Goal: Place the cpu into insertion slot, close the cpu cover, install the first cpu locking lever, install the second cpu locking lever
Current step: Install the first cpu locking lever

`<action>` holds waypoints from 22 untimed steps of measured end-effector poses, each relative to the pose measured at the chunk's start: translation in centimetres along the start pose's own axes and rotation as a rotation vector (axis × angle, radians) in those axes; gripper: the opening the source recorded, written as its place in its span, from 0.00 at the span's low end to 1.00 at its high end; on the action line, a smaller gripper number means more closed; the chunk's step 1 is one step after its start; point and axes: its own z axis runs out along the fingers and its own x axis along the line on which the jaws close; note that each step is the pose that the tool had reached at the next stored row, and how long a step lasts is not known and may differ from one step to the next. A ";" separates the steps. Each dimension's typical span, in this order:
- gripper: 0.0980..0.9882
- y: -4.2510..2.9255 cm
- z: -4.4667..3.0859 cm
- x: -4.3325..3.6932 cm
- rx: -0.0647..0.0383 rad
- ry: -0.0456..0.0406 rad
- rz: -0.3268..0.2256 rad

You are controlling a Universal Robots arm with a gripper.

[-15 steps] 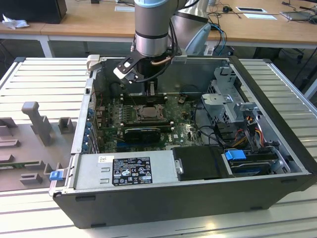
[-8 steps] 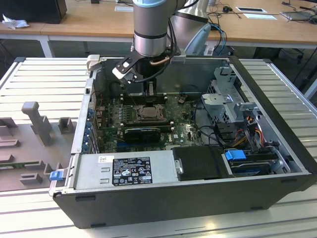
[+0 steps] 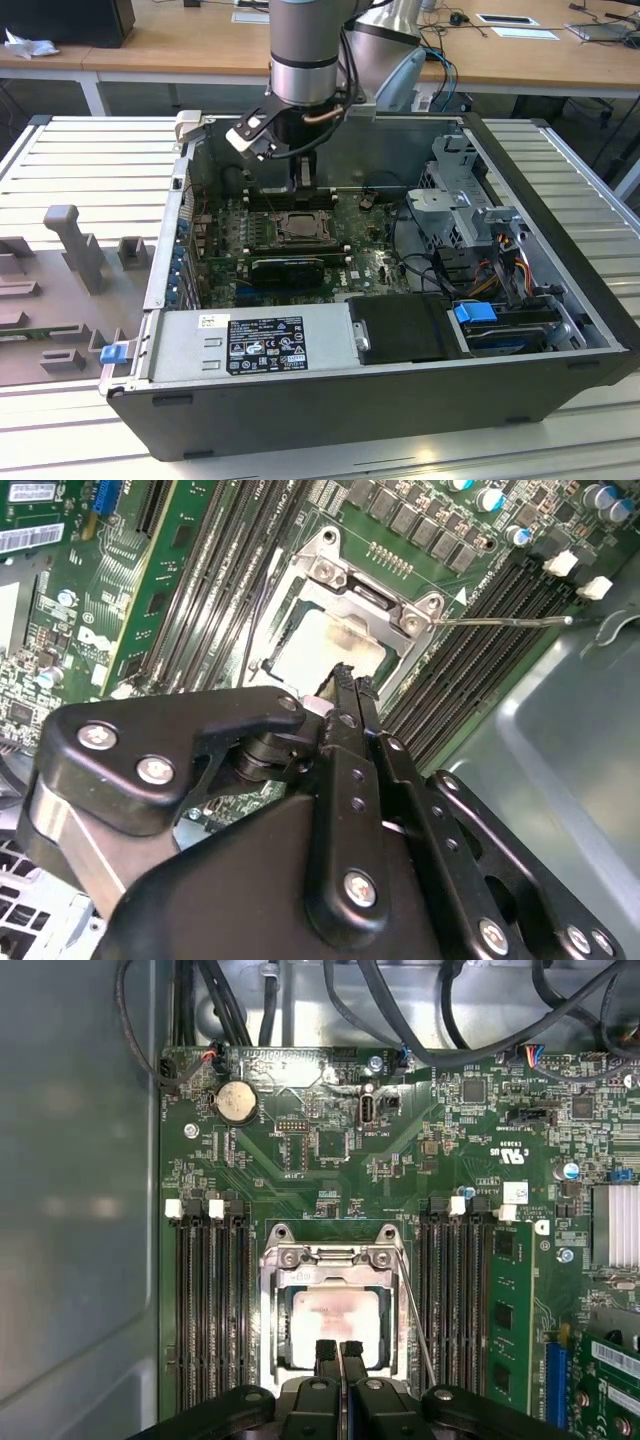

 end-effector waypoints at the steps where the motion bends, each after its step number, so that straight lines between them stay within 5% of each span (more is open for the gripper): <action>1: 0.06 0.00 -0.16 0.00 0.000 -0.0001 0.000; 22: 0.06 0.03 -1.31 -0.02 0.000 -0.0018 0.000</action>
